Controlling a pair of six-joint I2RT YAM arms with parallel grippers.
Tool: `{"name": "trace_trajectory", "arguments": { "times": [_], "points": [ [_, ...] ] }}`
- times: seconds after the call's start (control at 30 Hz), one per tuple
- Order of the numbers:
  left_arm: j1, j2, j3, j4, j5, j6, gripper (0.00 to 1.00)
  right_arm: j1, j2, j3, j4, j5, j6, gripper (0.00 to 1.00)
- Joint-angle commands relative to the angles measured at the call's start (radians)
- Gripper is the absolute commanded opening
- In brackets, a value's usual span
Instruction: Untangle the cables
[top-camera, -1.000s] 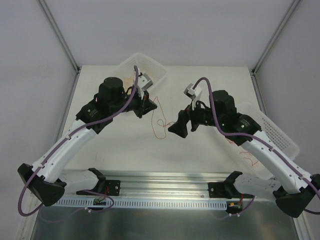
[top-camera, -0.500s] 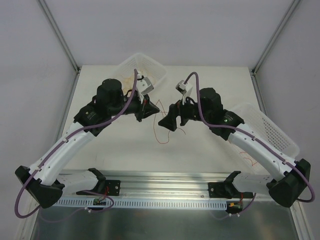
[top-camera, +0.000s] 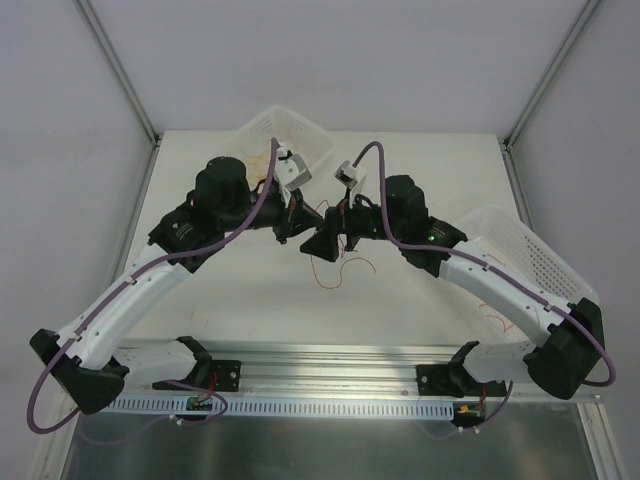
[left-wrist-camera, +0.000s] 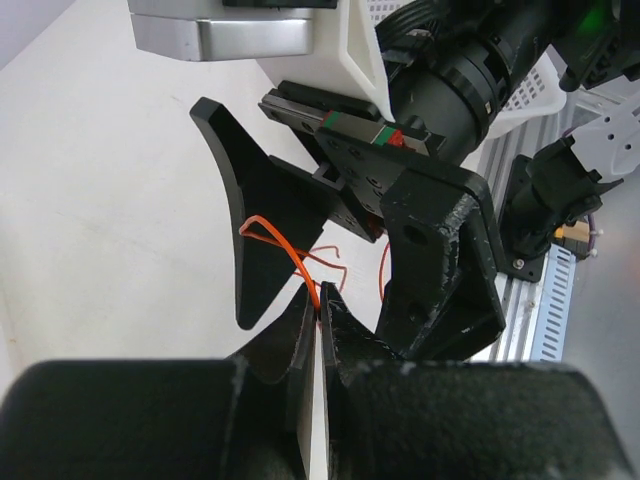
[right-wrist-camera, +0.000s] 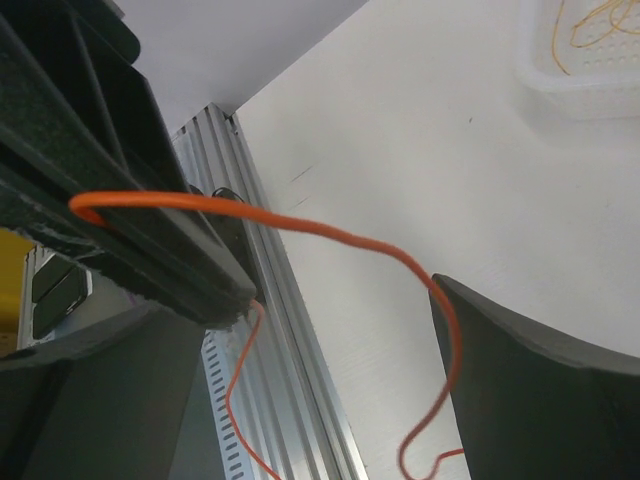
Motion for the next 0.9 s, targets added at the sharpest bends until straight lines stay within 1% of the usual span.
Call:
{"name": "trace_trajectory", "arguments": {
  "times": [0.0, 0.03, 0.07, 0.1, 0.17, 0.2, 0.23, 0.3, 0.33, 0.37, 0.43, 0.47, 0.5, 0.53, 0.57, 0.67, 0.7, 0.77, 0.8, 0.87],
  "points": [
    [-0.013, 0.012, 0.045, 0.034, -0.018, -0.004, 0.00, 0.020, 0.000, 0.010, 0.090, -0.055, 0.017, 0.93],
    [-0.013, 0.013, 0.046, 0.037, -0.030, -0.007, 0.00, 0.023, 0.000, 0.011, 0.091, -0.055, 0.015, 0.86],
    [-0.016, 0.015, 0.048, 0.039, -0.032, -0.011, 0.00, 0.026, 0.001, 0.011, 0.090, -0.054, 0.012, 0.80],
    [-0.015, 0.020, 0.051, 0.042, -0.046, -0.018, 0.00, 0.025, 0.003, 0.008, 0.087, -0.052, 0.011, 0.66],
    [-0.018, 0.024, 0.049, 0.049, -0.073, -0.029, 0.00, 0.026, 0.003, 0.003, 0.085, -0.040, 0.009, 0.49],
    [-0.018, 0.023, 0.048, 0.056, -0.087, -0.038, 0.00, 0.026, -0.005, 0.000, 0.079, -0.034, 0.003, 0.31],
    [-0.019, 0.024, 0.045, 0.060, -0.105, -0.043, 0.00, 0.026, -0.008, 0.000, 0.070, -0.028, -0.002, 0.24],
    [-0.018, 0.018, 0.035, 0.069, -0.150, -0.053, 0.00, 0.026, -0.016, 0.002, 0.036, 0.000, -0.019, 0.13],
    [-0.019, 0.017, 0.031, 0.082, -0.159, -0.058, 0.00, 0.028, -0.025, 0.003, 0.027, 0.018, -0.032, 0.04],
    [-0.019, 0.012, 0.026, 0.089, -0.168, -0.063, 0.00, 0.025, -0.029, 0.005, 0.018, 0.025, -0.040, 0.01],
    [-0.019, 0.009, 0.015, 0.108, -0.167, -0.066, 0.06, 0.023, -0.037, 0.009, -0.016, 0.040, -0.057, 0.01],
    [-0.019, 0.006, 0.011, 0.114, -0.161, -0.066, 0.13, 0.022, -0.042, 0.011, -0.036, 0.051, -0.062, 0.01],
    [-0.018, 0.003, 0.009, 0.118, -0.161, -0.066, 0.18, 0.018, -0.043, 0.014, -0.050, 0.055, -0.065, 0.01],
    [-0.019, 0.003, 0.008, 0.125, -0.161, -0.098, 0.22, 0.017, -0.045, 0.017, -0.062, 0.063, -0.068, 0.01],
    [-0.018, -0.002, 0.005, 0.128, -0.162, -0.101, 0.31, 0.009, -0.051, 0.017, -0.074, 0.078, -0.068, 0.01],
    [-0.019, -0.026, -0.003, 0.138, -0.165, -0.119, 0.44, -0.017, -0.066, 0.016, -0.128, 0.100, -0.092, 0.01],
    [-0.019, -0.031, -0.008, 0.140, -0.167, -0.121, 0.50, -0.024, -0.071, 0.016, -0.139, 0.101, -0.094, 0.01],
    [-0.019, -0.052, -0.018, 0.148, -0.184, -0.130, 0.56, -0.049, -0.082, 0.016, -0.162, 0.121, -0.095, 0.01],
    [-0.018, -0.063, -0.032, 0.149, -0.193, -0.135, 0.65, -0.058, -0.098, 0.022, -0.197, 0.136, -0.103, 0.01],
    [-0.018, -0.097, -0.052, 0.155, -0.221, -0.139, 0.74, -0.092, -0.120, 0.028, -0.265, 0.184, -0.115, 0.00]
  ]
}}
